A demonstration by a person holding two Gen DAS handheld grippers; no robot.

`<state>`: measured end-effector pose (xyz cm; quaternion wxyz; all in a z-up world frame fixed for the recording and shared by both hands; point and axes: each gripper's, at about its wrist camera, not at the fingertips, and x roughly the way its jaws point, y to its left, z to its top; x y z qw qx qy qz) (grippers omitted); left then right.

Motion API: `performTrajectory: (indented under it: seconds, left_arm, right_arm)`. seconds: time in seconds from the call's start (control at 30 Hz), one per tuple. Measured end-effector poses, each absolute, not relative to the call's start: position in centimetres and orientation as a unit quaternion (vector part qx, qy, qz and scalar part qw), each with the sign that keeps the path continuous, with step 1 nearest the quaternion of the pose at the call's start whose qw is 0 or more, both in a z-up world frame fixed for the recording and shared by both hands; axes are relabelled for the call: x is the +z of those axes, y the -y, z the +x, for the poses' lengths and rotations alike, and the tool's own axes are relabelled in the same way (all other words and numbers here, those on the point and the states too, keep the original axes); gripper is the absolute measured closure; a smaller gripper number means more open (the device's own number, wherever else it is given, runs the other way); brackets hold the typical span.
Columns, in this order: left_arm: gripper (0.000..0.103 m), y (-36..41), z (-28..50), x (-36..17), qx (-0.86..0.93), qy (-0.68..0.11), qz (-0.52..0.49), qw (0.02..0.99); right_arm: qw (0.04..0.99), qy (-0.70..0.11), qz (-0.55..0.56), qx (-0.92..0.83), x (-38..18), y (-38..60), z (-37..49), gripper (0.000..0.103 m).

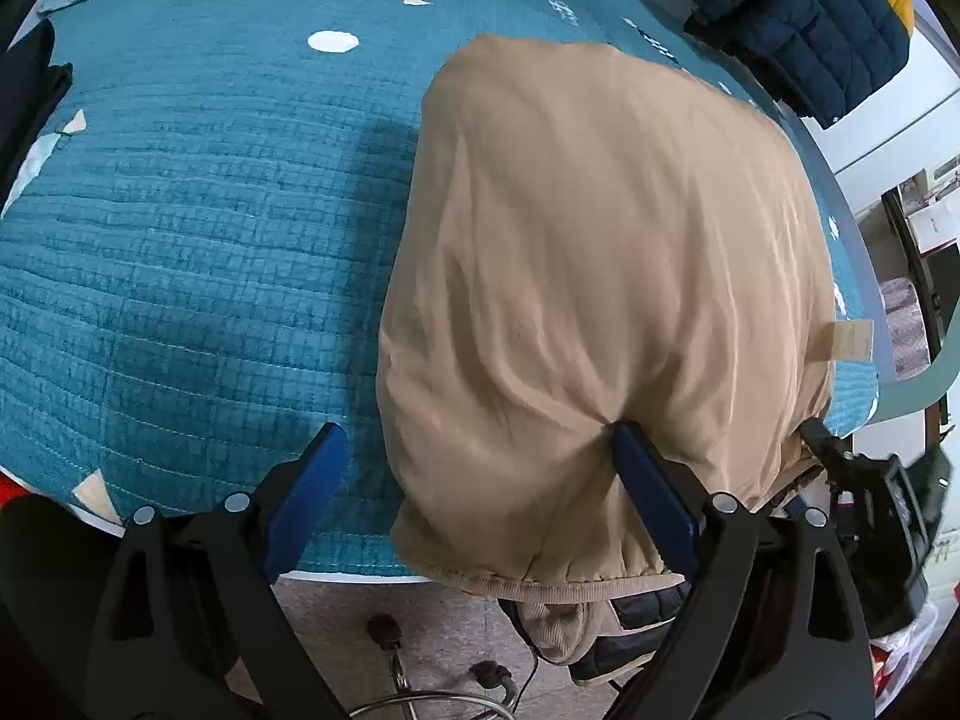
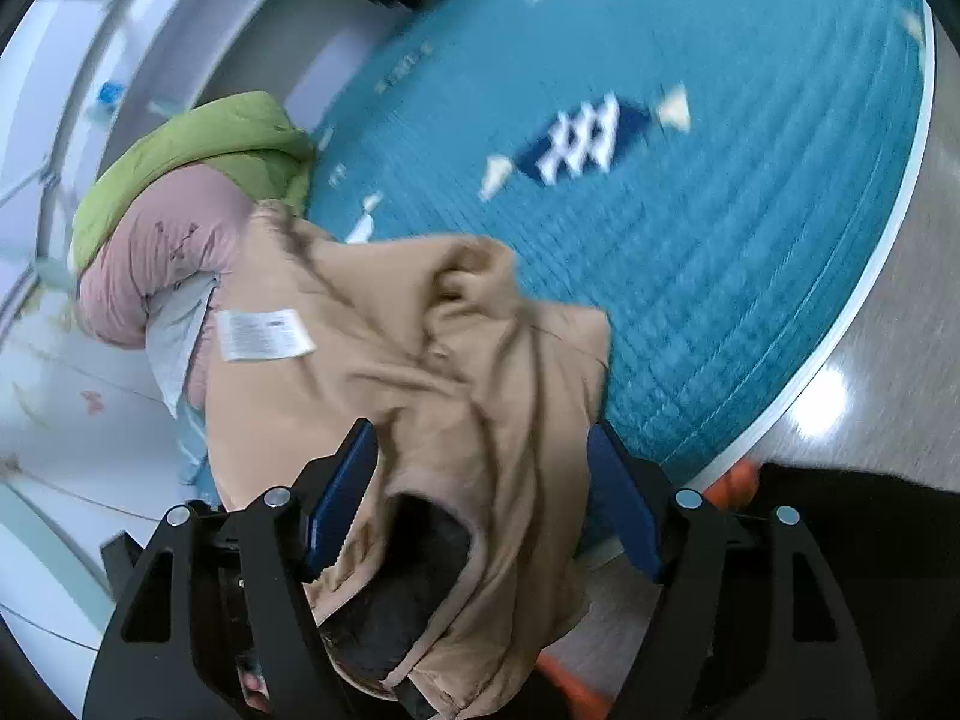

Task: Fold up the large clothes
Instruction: 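Fold the lifted edge over the bundle with the left tool while the right tool holds it, then pinch the tan jacket bundle's edges with the left tool while the right tool grips it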

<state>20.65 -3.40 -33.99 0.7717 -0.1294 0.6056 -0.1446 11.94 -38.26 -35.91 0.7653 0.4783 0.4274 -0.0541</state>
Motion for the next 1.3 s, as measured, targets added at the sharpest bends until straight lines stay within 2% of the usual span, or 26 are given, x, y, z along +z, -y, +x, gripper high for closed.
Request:
performTrajectory:
  seconds: [0.2,0.43,0.5,0.77,1.0,1.17,1.3]
  left_arm:
    - [0.012,3.7,21.1,-34.1,-0.147,-0.607,-0.127,0.770]
    - [0.012,4.0,21.1,-34.3,-0.148,-0.608,-0.127,0.770]
    - [0.012,4.1,21.1,-34.4,-0.148,-0.610,-0.127,0.768]
    - [0.011,4.5,21.4,-34.6,-0.149,-0.614,-0.123,0.765]
    - [0.011,4.7,21.8,-34.7,-0.150,-0.617,-0.120,0.763]
    - [0.011,4.9,22.0,-34.7,-0.149,-0.619,-0.116,0.763]
    - [0.011,4.9,22.1,-34.8,-0.151,-0.620,-0.117,0.761]
  right_arm:
    - [0.725,-0.408,0.555,-0.012,-38.4,39.5,12.3,0.034]
    - [0.715,-0.417,0.561,-0.009,-39.2,39.9,11.9,0.032]
    - [0.712,-0.428,0.556,-0.014,-39.5,39.8,11.8,0.028]
    - [0.713,-0.441,0.546,-0.005,-40.0,39.1,11.6,0.023]
    - [0.711,-0.440,0.549,0.018,-40.6,37.9,12.7,0.007]
    - [0.655,-0.431,0.613,0.097,-42.0,37.2,12.8,0.007]
    - [0.672,-0.432,0.597,0.072,-42.1,37.0,12.6,0.009]
